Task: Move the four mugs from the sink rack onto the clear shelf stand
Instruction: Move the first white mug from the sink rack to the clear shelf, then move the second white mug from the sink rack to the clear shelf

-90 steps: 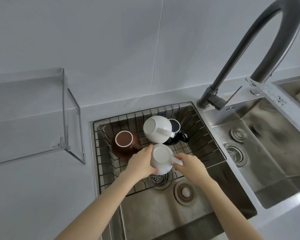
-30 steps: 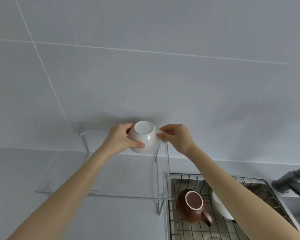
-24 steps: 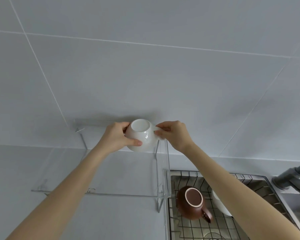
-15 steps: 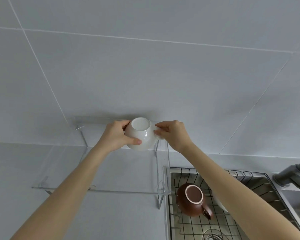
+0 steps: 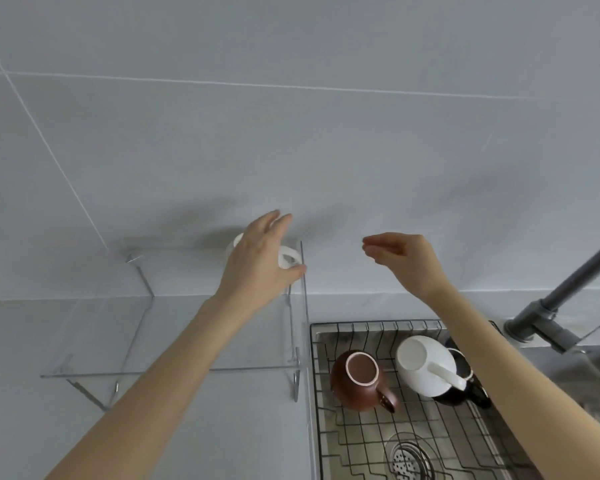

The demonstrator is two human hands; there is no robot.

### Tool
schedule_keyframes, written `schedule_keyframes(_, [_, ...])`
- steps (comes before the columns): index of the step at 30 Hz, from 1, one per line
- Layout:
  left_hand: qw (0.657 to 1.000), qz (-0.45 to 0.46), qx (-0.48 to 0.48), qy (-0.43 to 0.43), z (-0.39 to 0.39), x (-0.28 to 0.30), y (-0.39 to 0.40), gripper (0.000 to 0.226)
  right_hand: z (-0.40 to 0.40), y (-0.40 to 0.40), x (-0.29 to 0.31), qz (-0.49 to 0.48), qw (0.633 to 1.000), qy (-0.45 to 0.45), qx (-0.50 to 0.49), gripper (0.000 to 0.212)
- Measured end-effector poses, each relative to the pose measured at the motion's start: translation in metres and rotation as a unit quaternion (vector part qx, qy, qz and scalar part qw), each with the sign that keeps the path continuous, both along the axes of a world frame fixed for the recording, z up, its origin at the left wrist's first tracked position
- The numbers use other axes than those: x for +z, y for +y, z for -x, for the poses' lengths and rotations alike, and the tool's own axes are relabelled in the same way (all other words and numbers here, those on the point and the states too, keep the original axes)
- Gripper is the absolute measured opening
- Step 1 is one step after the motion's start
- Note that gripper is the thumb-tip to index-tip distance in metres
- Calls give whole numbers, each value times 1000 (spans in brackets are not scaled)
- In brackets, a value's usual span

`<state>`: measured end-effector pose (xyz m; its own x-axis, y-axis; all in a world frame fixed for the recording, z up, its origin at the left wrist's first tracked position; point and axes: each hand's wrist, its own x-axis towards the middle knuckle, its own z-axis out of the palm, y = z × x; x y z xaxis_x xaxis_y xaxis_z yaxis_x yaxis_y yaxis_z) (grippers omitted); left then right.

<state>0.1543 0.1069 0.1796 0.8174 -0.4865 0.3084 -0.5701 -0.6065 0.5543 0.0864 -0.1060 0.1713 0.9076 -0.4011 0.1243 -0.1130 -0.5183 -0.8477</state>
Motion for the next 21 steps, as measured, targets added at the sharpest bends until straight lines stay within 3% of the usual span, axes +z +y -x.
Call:
schedule_keyframes(2, [996,56,-74,6,29,-2,-24,68,31,-20,-9,-7,999,14,-34,17])
schedule_keyframes(4, [985,80,-141,65,57,-16,-50,65,64,-36,-24,-3,997,40,-58,20])
schedule_keyframes(8, [956,20,-221,194,94,-67,-97,68,116,-61,-56,10,988,100,-116,27])
schedule_keyframes(12, [932,-46,-228,279,107,-114,-130,69,149,-78,-90,34,975,166,-142,33])
schedule_keyframes(15, [928,-104,-206,293,106,-138,-148,88,157,-78,-110,64,970,203,-118,35])
schedule_keyframes(18, [923,-143,-194,299,100,-158,-165,102,153,-71,-128,132,962,225,-85,42])
schedule_keyframes(21, [920,-164,-186,303,91,-172,-177,102,143,-67,-146,246,936,244,-62,37])
